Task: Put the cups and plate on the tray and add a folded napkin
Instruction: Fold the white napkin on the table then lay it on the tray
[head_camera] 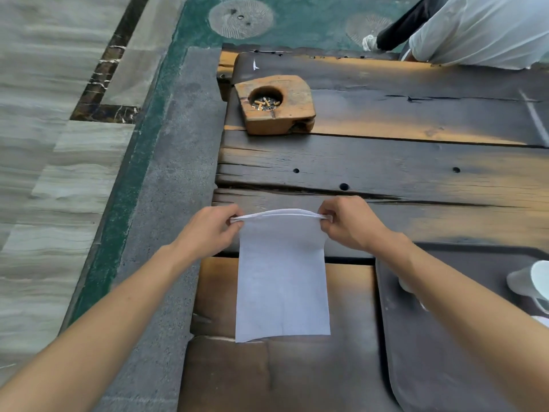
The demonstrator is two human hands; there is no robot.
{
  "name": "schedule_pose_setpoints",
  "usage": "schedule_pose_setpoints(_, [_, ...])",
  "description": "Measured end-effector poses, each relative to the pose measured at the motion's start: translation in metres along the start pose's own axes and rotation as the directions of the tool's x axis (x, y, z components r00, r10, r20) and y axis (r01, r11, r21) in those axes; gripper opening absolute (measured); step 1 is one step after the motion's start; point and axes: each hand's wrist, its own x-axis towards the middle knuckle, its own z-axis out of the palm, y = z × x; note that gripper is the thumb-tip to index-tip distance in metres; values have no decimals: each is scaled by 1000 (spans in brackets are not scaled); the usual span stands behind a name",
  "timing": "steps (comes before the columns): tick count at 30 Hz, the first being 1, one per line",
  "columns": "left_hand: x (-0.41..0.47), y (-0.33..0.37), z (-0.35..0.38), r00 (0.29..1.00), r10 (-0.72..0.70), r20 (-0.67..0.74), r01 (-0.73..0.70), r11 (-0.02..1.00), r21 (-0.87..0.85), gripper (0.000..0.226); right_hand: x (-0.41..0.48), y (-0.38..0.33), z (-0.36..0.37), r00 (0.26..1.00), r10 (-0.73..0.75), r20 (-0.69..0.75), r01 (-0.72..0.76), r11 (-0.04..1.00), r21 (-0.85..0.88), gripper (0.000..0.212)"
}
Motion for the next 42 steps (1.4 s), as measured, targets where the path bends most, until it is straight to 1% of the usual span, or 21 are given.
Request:
schedule_pose_setpoints(4, [-34, 9, 6, 999, 34, -11, -34, 999, -3, 4, -34, -7, 6, 1000, -8, 19, 8, 1000, -3, 16])
schedule_pose_setpoints(9, [-80, 18, 23, 999, 23, -23, -24, 999, -27, 12, -81, -14, 25, 995, -65, 81, 67, 998, -17, 14])
schedule_pose_setpoints(15, [-125, 19, 53, 998, 59, 20, -60, 998, 2, 9, -126, -13, 51, 986, -87, 141, 92, 995, -34, 23])
schedule_pose_setpoints(18, [-141, 16, 67, 999, 44, 25, -44, 999, 6, 8, -139, -10, 65, 978, -95, 188, 102, 994, -31, 25])
schedule_pose_setpoints(23, [-159, 14, 88, 999, -11, 31, 11, 1000, 2, 8, -155, -5, 90, 973, -72, 217, 77, 997, -13, 24])
schedule_pose_setpoints(31, [-182, 17, 118, 998, -49, 29, 48, 999, 18, 6, -169, 8, 126, 950, 0, 311, 13, 999, -40, 25])
schedule_pose_setpoints(37, [-191, 17, 132, 997, -83, -5, 83, 994, 67, 11, -178, 14, 146, 955, 6, 296, 4, 999, -36, 27])
schedule_pose_setpoints(42, [-199, 16, 140, 997, -68, -23, 69, 995, 76, 16, -186, 19, 155, 973, -20, 229, 23, 1000, -8, 24])
